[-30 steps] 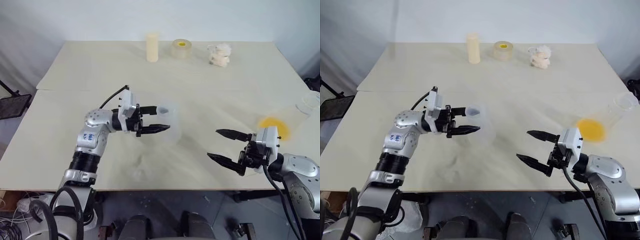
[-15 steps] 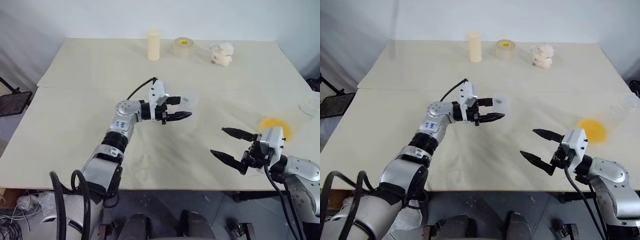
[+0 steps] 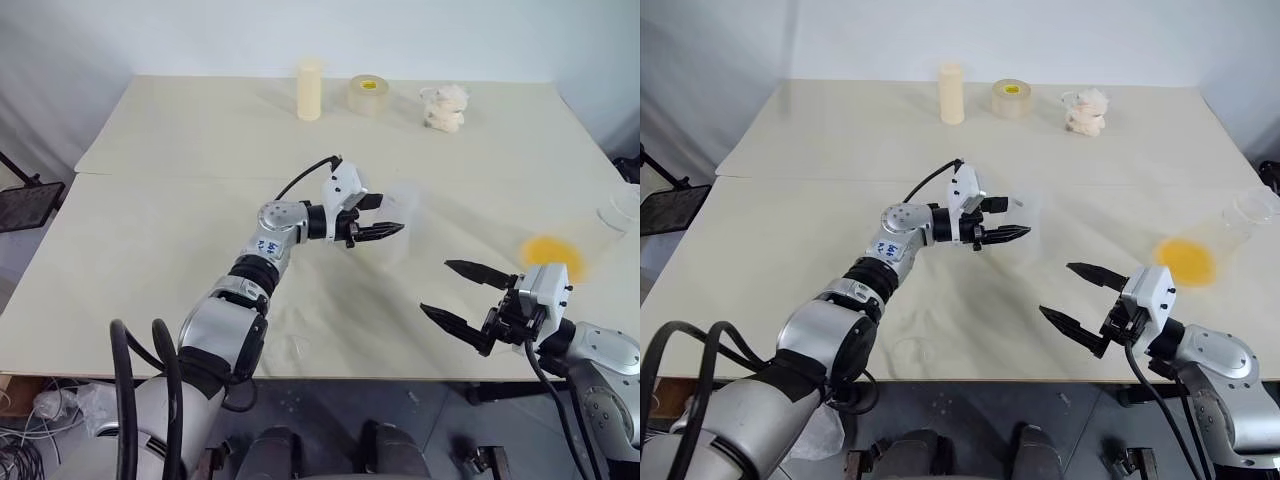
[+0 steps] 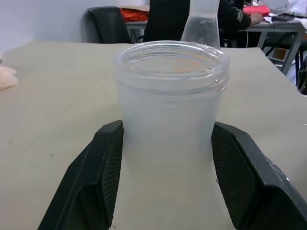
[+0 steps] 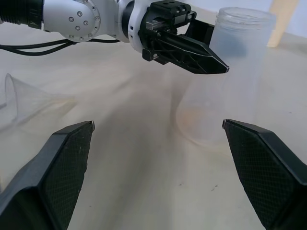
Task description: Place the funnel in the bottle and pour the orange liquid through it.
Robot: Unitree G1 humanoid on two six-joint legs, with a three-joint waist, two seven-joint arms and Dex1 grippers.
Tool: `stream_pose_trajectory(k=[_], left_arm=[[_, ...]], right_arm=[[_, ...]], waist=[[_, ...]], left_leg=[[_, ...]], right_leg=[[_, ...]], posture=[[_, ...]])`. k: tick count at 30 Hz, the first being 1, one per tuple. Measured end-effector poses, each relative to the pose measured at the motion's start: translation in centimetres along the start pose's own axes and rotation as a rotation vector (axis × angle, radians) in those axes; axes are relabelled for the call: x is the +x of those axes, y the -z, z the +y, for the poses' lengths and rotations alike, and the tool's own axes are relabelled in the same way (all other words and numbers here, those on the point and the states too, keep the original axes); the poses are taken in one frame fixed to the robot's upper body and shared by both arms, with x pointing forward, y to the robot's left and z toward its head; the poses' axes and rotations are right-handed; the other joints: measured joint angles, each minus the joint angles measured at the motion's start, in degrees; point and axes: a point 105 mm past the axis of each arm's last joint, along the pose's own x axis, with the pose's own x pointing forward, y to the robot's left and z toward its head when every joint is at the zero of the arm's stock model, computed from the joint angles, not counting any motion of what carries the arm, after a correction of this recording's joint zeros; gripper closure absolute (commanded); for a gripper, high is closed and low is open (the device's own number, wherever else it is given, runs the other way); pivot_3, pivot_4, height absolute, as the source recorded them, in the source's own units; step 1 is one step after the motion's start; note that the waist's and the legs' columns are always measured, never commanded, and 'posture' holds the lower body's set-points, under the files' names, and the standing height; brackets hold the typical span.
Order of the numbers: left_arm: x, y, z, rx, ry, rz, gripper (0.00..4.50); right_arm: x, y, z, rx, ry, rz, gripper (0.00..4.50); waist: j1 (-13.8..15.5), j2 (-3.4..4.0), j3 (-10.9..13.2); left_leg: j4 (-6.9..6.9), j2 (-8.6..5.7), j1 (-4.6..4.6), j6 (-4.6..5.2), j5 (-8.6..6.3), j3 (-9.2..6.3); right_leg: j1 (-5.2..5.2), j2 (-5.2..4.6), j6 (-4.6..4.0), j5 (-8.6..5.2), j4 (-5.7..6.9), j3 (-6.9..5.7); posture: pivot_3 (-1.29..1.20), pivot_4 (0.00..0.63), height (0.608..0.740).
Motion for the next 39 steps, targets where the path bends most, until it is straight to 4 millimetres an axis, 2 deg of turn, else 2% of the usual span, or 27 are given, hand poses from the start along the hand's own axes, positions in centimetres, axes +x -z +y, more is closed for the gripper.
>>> stream_pose_trajectory(k=[3,4,16,20,22,26,28,34,39], left_arm=[[0.0,0.1,-0.2,0.003,0.015,0.009,0.12],[-0.1,0.2,-0.2,0.003,0.020,0.013,0.02],[-3.2,-0.2,0.8,0.007,0.068,0.064,0.02],[-4.9,-0.1,1.1,0.008,0.066,0.084,0.02],[-6.8,-0.5,1.4,0.014,0.062,0.079,0.02],[-12.8,-1.8,1.9,0.040,0.023,0.067,0.02],[-14.7,-2.2,1.5,0.043,0.017,0.064,0.02],[-20.3,0.0,-2.8,-0.069,-0.001,0.118,0.02],[-23.9,0.2,-5.9,-0.120,-0.068,0.151,0.02]], right_arm=[[0.0,0.0,0.0,-0.003,0.005,-0.002,0.00],[0.0,0.0,-0.1,-0.005,0.007,-0.003,0.00],[0.3,-0.6,-0.4,-0.038,0.000,-0.021,0.00],[0.4,-0.6,-0.6,-0.041,-0.005,-0.021,0.00],[0.4,-0.6,-0.6,-0.040,-0.010,-0.021,0.00],[0.2,-0.3,-0.7,-0.031,-0.024,-0.008,0.00],[0.3,-0.3,-0.6,-0.032,-0.032,-0.008,0.00],[0.5,-0.4,-1.0,-0.034,-0.057,-0.005,0.00],[0.6,-0.6,-1.3,-0.041,-0.090,-0.006,0.00]], waist=[[0.0,0.00,0.0],[0.0,0.00,0.0],[-0.1,0.00,0.0],[-0.2,0.00,0.0],[-0.4,0.01,0.0],[-0.8,0.01,0.0],[-0.7,0.02,0.0],[-0.3,0.01,0.0],[-0.4,0.02,0.0]], left_leg=[[0.01,0.00,0.00,0.00,0.00,0.00],[0.03,0.00,0.00,0.00,0.00,0.00],[0.10,0.01,-0.01,0.00,0.00,-0.03],[0.10,0.02,-0.01,0.00,0.00,-0.04],[0.10,0.04,0.00,0.00,0.00,-0.03],[0.08,0.10,0.06,-0.02,-0.01,-0.20],[0.14,0.08,0.06,-0.02,-0.02,-0.29],[0.24,0.18,0.06,0.01,-0.04,-0.64],[0.27,0.28,0.10,-0.01,-0.06,-0.74]], right_leg=[[0.00,0.00,0.00,0.00,0.00,0.00],[0.00,0.00,0.00,0.00,0.01,0.00],[0.01,0.00,0.00,0.00,0.06,0.00],[0.00,0.00,0.00,0.00,0.09,0.00],[-0.02,0.01,0.00,0.00,0.11,0.01],[-0.07,0.02,-0.01,0.00,0.26,0.03],[-0.05,0.00,0.00,0.00,0.27,0.07],[-0.01,-0.04,0.00,0.00,0.32,0.17],[0.05,-0.05,0.00,0.00,0.36,0.24]], posture=[[0.00,0.150,0.740],[0.00,0.150,0.740],[0.00,0.150,0.740],[0.00,0.150,0.740],[0.00,0.150,0.740],[0.00,0.150,0.740],[0.00,0.150,0.740],[0.00,0.150,0.740],[0.00,0.150,0.740]])
